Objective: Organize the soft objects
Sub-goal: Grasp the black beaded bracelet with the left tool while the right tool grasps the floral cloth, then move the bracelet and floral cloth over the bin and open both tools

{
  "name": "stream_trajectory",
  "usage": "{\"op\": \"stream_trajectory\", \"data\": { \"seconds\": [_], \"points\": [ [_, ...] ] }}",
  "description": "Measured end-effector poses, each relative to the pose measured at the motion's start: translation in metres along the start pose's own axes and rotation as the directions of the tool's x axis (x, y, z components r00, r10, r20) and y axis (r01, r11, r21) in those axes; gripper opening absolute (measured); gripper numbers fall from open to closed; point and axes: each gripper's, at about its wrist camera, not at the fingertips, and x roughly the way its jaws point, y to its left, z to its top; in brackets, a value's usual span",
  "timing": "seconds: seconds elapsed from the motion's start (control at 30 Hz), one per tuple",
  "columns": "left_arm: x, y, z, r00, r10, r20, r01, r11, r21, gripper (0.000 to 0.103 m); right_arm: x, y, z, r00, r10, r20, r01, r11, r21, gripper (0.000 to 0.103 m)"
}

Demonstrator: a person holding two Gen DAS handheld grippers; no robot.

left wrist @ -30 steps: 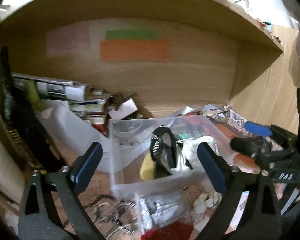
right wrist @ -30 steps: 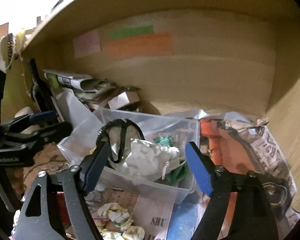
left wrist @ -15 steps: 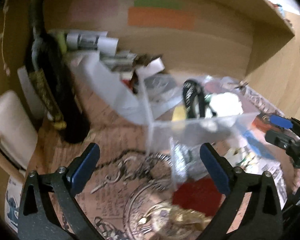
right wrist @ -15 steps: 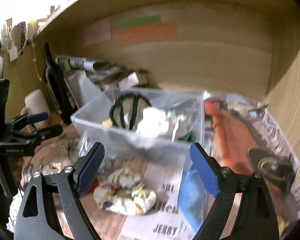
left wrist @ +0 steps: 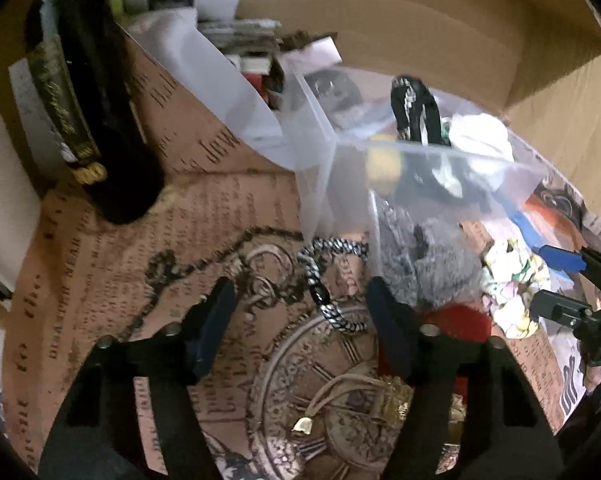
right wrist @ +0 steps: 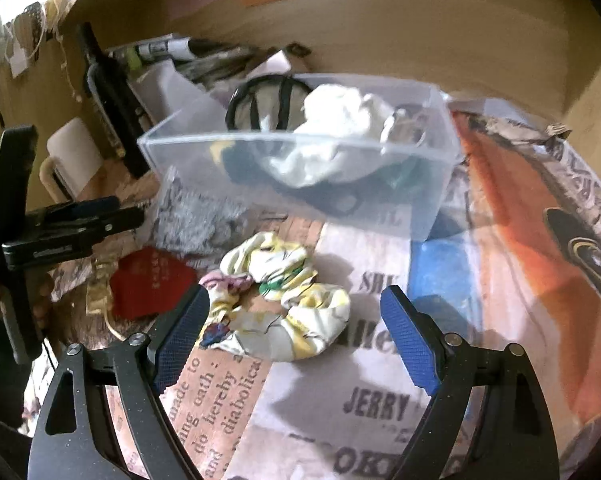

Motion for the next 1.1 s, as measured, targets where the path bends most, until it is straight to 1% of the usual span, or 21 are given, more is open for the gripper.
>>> {"op": "stream_trajectory", "data": {
  "seconds": [0.03,0.1,0.13,0.17,0.2,0.23,0.27,0.33,0.37,0.4,0.43,0.47,0.5,0.53,0.57,0.63,0.7,0.9,1.0,1.1],
  "points": [
    [0.002,-0.001,0.0,1.0,-0.009,-0.01,0.009,1.0,0.0,0.056,0.002,0.001,0.0,1.0,0.002,-0.008,-0.002,1.0,-0.004,0.086],
    [0.006,-0.002,0.0,0.999,-0.023,-0.023,0.023,1.0,0.003,0.04,0.007,0.003,-0.002,1.0,-0.001,-0.028,0.001,1.0,-0.015,0.086],
    [0.007,-0.003,0.0,0.999,-0.025,-0.025,0.025,1.0,0.009,0.038,0.01,0.004,-0.002,0.999,-0.004,-0.037,0.003,1.0,-0.022,0.086],
    [0.007,-0.004,0.0,0.999,-0.029,-0.025,0.029,0.999,0.013,0.033,0.011,0.006,-0.002,0.999,-0.007,-0.042,0.006,1.0,-0.031,0.086],
    [0.007,-0.005,0.0,0.999,-0.038,-0.024,0.038,0.999,0.016,0.025,0.012,0.008,-0.002,0.999,-0.011,-0.043,0.009,0.999,-0.043,0.085],
    [0.007,-0.005,0.001,0.999,-0.048,-0.025,0.049,0.999,0.016,0.021,0.013,0.008,-0.002,0.999,-0.012,-0.042,0.01,0.999,-0.049,0.079],
    [0.007,-0.006,0.001,0.998,-0.054,-0.026,0.055,0.998,0.015,0.017,0.013,0.009,-0.002,0.999,-0.015,-0.042,0.013,0.999,-0.053,0.076],
    [0.007,-0.005,0.0,0.998,-0.06,-0.02,0.06,0.998,0.01,0.015,0.013,0.009,-0.003,0.999,-0.022,-0.035,0.02,0.998,-0.058,0.062],
    [0.006,-0.005,0.0,0.998,-0.062,-0.017,0.062,0.998,0.007,0.014,0.012,0.009,-0.003,0.999,-0.023,-0.031,0.022,0.998,-0.059,0.057],
    [0.004,-0.005,0.0,0.998,-0.065,-0.013,0.065,0.998,0.004,0.013,0.011,0.008,-0.004,0.999,-0.023,-0.025,0.021,0.998,-0.06,0.046],
    [0.002,-0.006,0.001,0.998,-0.067,-0.008,0.067,0.998,0.001,0.012,0.011,0.008,-0.004,1.0,-0.02,-0.022,0.019,0.998,-0.06,0.039],
    [0.0,-0.006,0.001,0.998,-0.066,-0.001,0.066,0.998,-0.002,0.01,0.01,0.007,-0.004,1.0,-0.017,-0.019,0.016,0.998,-0.061,0.034],
    [-0.004,-0.006,0.001,0.998,-0.07,0.005,0.07,0.998,-0.005,0.009,0.01,0.007,-0.004,1.0,-0.017,-0.018,0.016,0.998,-0.062,0.026],
    [-0.008,-0.007,0.002,0.997,-0.075,0.015,0.075,0.997,-0.006,0.008,0.01,0.007,-0.004,1.0,-0.013,-0.017,0.012,0.998,-0.062,0.023],
    [-0.011,-0.007,0.003,0.997,-0.073,0.023,0.073,0.997,-0.004,0.008,0.011,0.008,-0.002,1.0,-0.01,-0.015,0.009,0.998,-0.061,0.021],
    [-0.022,-0.008,0.004,0.997,-0.069,0.047,0.069,0.998,0.002,0.007,0.009,0.007,-0.002,1.0,-0.009,-0.002,0.008,0.998,-0.058,0.015],
    [-0.033,-0.01,0.007,0.995,-0.065,0.074,0.065,0.998,0.009,0.007,0.004,0.007,-0.002,1.0,-0.01,0.014,0.011,0.998,-0.059,0.013],
    [-0.067,-0.015,0.018,0.984,-0.057,0.168,0.054,0.998,0.023,0.007,-0.019,0.008,0.005,0.995,-0.012,0.095,0.017,0.999,-0.048,0.013],
    [-0.079,-0.018,0.03,0.974,-0.052,0.219,0.045,0.998,0.037,0.007,-0.031,0.007,0.011,0.99,-0.017,0.141,0.023,0.999,-0.042,0.013],
    [-0.09,-0.022,0.041,0.961,-0.051,0.271,0.039,0.998,0.048,0.007,-0.045,0.005,0.02,0.98,-0.024,0.195,0.032,0.999,-0.039,0.013]
  ]
}}
